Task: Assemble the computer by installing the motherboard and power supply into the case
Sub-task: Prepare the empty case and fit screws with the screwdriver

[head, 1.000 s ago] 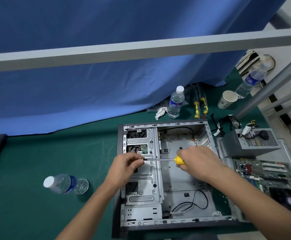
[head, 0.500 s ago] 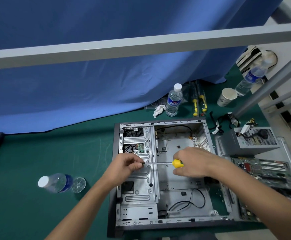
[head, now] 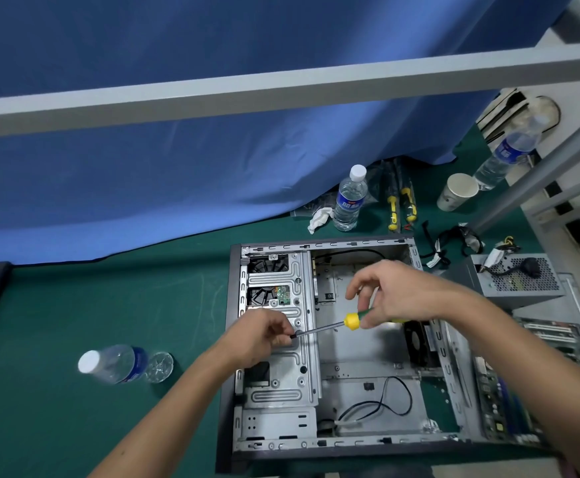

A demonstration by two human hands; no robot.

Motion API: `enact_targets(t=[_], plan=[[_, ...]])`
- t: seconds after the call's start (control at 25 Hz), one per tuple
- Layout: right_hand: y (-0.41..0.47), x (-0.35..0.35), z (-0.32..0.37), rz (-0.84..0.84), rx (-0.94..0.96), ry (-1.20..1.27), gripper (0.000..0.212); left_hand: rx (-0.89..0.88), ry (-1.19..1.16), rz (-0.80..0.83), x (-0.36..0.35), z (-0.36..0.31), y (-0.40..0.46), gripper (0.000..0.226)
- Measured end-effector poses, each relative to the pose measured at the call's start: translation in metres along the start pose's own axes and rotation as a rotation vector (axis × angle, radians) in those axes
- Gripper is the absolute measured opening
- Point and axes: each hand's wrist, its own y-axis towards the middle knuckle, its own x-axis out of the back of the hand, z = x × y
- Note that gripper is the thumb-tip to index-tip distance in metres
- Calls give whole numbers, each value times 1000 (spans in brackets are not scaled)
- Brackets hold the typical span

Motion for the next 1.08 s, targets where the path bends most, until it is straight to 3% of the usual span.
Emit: enact_targets(t=[0.2,0.4,0.48,0.68,0.8,0.92,1.0,1.08], plan=[[13,10,3,-46,0,118,35,-27,62,25,8,0,10,18],[21,15,6,13,-47,460,16,-12,2,-12,12,6,8,10],[22,18,8,1,-20,563,19,20,15,-69,13,9,9,11],[31,22,26,-236,103,671,31,84,-74,-259,18,9,23,18],[41,21,41,-420,206,544,31,121,-31,-320,22,3,38,24],[48,24,61,-589,292,149,31,181,41,-425,29,-1,53,11],[54,26,76,-611,398,-50,35,223,52,-510,34,-3,62,5],[60,27,90,-561,464,-100,37,258,51,-560,35,-4,70,4]])
